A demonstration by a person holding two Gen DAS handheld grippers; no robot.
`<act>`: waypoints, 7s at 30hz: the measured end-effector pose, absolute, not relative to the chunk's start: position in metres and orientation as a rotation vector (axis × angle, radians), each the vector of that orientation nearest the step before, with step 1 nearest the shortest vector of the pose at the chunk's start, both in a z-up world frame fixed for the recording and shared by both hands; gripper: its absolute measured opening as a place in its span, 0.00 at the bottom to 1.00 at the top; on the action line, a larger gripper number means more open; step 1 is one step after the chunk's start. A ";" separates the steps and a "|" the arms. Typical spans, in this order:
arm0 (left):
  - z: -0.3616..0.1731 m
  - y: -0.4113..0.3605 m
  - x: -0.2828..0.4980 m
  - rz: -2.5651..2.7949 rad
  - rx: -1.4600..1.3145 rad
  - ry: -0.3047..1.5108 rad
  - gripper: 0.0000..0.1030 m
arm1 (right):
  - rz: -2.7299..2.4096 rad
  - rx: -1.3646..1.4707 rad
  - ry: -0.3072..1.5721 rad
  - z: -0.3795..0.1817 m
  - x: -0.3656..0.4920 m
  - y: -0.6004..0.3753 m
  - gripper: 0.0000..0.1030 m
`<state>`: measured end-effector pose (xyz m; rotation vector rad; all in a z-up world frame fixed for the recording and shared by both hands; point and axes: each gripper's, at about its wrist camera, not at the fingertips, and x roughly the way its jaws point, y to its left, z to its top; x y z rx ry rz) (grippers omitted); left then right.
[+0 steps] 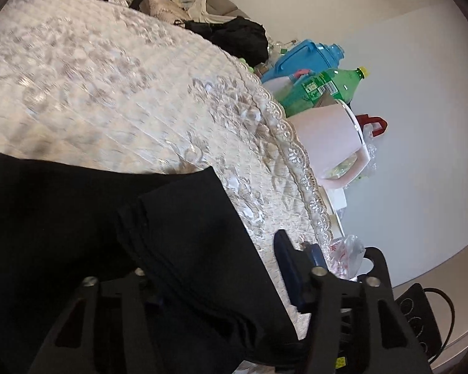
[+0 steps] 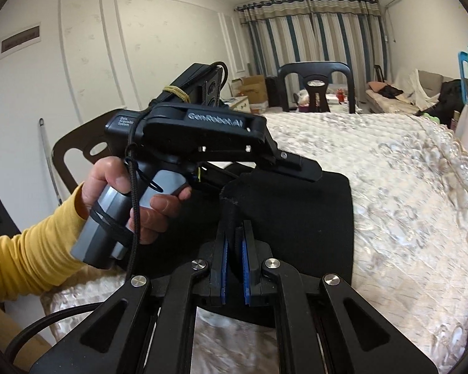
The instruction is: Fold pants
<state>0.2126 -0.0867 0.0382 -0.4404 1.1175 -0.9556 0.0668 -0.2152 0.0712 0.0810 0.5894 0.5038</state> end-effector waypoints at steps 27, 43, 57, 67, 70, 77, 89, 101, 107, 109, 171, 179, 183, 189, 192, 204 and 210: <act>0.042 0.054 0.192 -0.805 -0.468 0.997 0.13 | 0.739 0.100 0.600 0.069 0.073 -0.122 0.07; 0.016 0.086 0.198 -0.677 -0.417 1.047 0.16 | 0.756 0.157 0.767 0.044 0.099 -0.099 0.08; 0.044 0.110 0.179 -0.616 -0.388 0.979 0.51 | 0.799 0.235 0.846 0.036 0.095 -0.101 0.22; 0.066 0.094 0.156 -0.641 -0.317 0.940 0.65 | 0.537 0.191 0.721 0.062 0.078 -0.178 0.41; 0.060 0.084 0.149 -0.651 -0.289 0.960 0.65 | 0.380 0.145 0.737 0.054 0.080 -0.198 0.42; 0.048 0.057 0.136 -0.658 -0.212 1.003 0.65 | 0.310 0.173 0.800 0.034 0.083 -0.210 0.47; 0.051 0.016 0.115 -0.584 -0.012 0.953 0.65 | 0.312 0.207 0.773 0.039 0.070 -0.224 0.49; 0.052 -0.009 0.097 -0.527 0.083 0.908 0.65 | 0.292 0.155 0.796 0.038 0.072 -0.222 0.59; 0.044 -0.008 0.094 -0.472 0.121 0.918 0.65 | 0.260 0.072 0.846 0.032 0.080 -0.211 0.60; 0.040 -0.005 0.093 -0.450 0.132 0.919 0.65 | 0.248 0.045 0.863 0.029 0.079 -0.211 0.60; 0.030 0.038 0.188 -0.413 -0.024 0.963 0.67 | 0.419 0.198 0.888 0.032 0.243 -0.230 0.11; 0.030 0.043 0.181 -0.403 -0.031 0.935 0.67 | 0.374 0.120 0.946 0.028 0.251 -0.227 0.25; 0.029 0.050 0.177 -0.394 -0.063 0.924 0.67 | 0.402 -0.019 0.845 0.052 0.241 -0.209 0.25; 0.029 0.057 0.171 -0.391 -0.077 0.922 0.67 | 0.603 -0.148 0.932 0.044 0.252 -0.142 0.25; 0.029 0.060 0.169 -0.390 -0.085 0.918 0.67 | 0.540 -0.193 0.992 0.029 0.270 -0.128 0.24; 0.029 0.068 0.158 -0.387 -0.087 0.900 0.67 | 0.478 -0.081 0.964 0.041 0.278 -0.128 0.24; 0.028 0.074 0.149 -0.372 -0.089 0.887 0.67 | 0.553 -0.179 0.964 0.039 0.260 -0.095 0.24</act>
